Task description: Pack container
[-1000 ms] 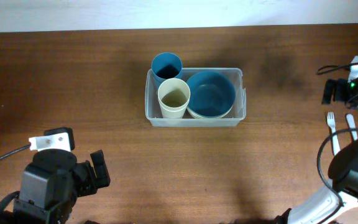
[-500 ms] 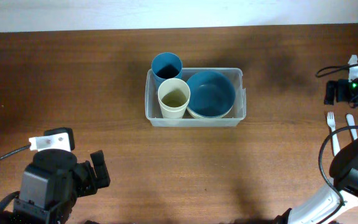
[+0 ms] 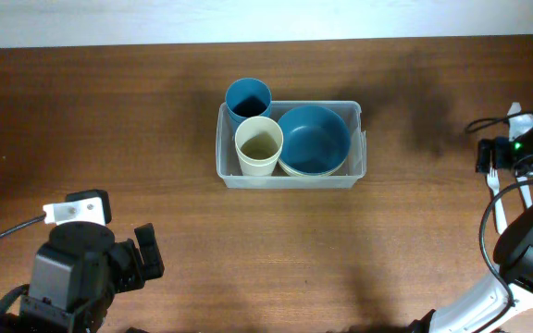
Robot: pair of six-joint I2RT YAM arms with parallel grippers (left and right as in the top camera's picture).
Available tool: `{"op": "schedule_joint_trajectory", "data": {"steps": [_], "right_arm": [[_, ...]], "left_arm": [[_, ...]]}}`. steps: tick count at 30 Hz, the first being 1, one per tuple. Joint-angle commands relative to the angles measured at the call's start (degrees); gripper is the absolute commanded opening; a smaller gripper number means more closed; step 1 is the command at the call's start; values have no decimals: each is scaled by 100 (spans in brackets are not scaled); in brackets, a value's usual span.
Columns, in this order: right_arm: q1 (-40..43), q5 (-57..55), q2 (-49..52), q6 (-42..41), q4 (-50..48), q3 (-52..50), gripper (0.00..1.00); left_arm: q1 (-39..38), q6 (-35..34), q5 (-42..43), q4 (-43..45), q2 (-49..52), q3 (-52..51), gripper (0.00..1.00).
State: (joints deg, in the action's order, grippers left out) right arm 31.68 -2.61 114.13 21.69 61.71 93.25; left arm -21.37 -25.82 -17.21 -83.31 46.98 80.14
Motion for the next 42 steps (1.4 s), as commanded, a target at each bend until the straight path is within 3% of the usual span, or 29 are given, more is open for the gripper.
{"op": "schedule_joint_trajectory", "data": {"steps": [1,11,27,42], "right_arm": [[33,-68,70,208,-337,-387,99],[33,-111,72,481,-1165,-1364,99],[660,94,72,662,-1211,-1386,99],[693,326,74,859,-1320,-1388,99]], "left_arm": [[15,-70,-76,-4,-17,-28,100],[15,-70,-76,-4,-17,-28,100],[15,-72,-76,-4,-17,-28,100],[15,-70,-76,-4,-17,-28,100]]}}
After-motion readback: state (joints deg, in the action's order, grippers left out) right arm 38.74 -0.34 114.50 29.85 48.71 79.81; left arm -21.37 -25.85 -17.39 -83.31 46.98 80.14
